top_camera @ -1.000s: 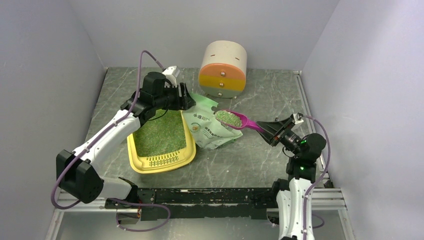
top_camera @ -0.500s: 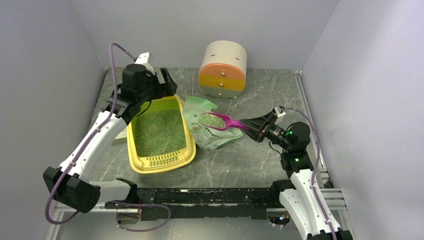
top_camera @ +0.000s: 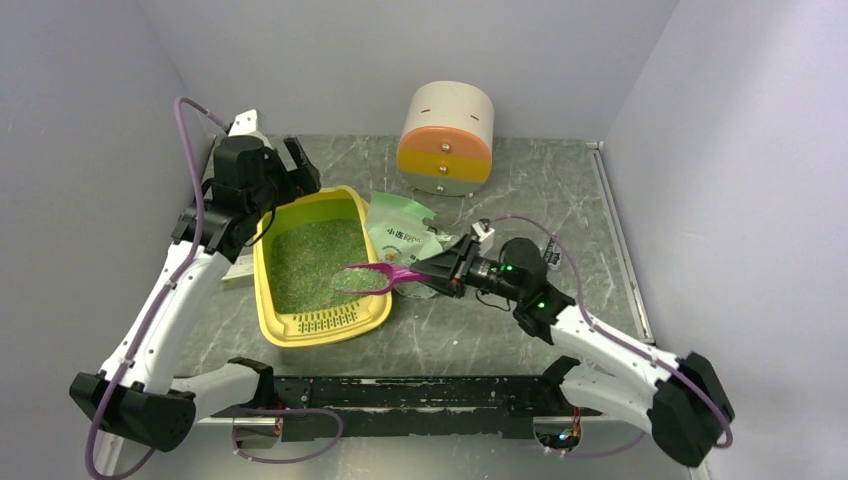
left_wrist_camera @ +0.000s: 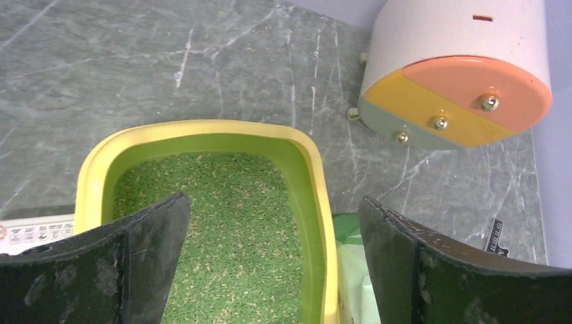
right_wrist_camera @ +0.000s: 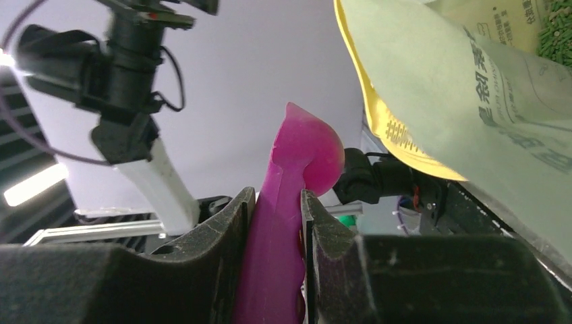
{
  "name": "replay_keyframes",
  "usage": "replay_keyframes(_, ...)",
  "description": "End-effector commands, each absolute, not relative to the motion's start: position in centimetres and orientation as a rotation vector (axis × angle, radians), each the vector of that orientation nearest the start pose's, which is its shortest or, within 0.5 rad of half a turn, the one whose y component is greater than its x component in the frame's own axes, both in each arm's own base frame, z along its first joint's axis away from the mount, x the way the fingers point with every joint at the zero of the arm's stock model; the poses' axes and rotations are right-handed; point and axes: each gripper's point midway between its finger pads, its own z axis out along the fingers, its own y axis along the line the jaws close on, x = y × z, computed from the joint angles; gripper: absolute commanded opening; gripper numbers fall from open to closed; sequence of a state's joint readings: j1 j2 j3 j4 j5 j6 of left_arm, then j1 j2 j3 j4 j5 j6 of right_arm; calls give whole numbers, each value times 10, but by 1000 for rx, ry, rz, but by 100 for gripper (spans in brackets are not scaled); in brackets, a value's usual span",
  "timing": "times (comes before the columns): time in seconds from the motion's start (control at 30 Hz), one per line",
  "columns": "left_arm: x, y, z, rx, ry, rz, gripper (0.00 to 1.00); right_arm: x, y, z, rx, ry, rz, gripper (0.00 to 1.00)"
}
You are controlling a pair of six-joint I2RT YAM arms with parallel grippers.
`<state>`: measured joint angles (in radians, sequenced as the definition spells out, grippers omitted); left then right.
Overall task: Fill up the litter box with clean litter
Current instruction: Pour the cat litter into the litter box.
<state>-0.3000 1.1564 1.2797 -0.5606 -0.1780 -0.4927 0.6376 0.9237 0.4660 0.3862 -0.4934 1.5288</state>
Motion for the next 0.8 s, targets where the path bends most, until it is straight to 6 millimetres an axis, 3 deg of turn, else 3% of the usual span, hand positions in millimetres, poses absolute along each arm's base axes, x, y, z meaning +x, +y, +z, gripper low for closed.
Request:
replay_keyframes(0.0,332,-66,306,-400,1971,-207,98,192,316,284,351,1904,1912,0)
replay_keyframes(0.2,316,-39,323,-482,1892,-107,99,204,349,276,351,1937,1807,0)
replay_keyframes(0.4,303,-21,333,-514,1848,-32,99,220,369,265,387,1955,1711,0)
replay_keyframes(0.77,298,-19,337,-498,1827,-34,99,258,406,266,467,1886,1516,0)
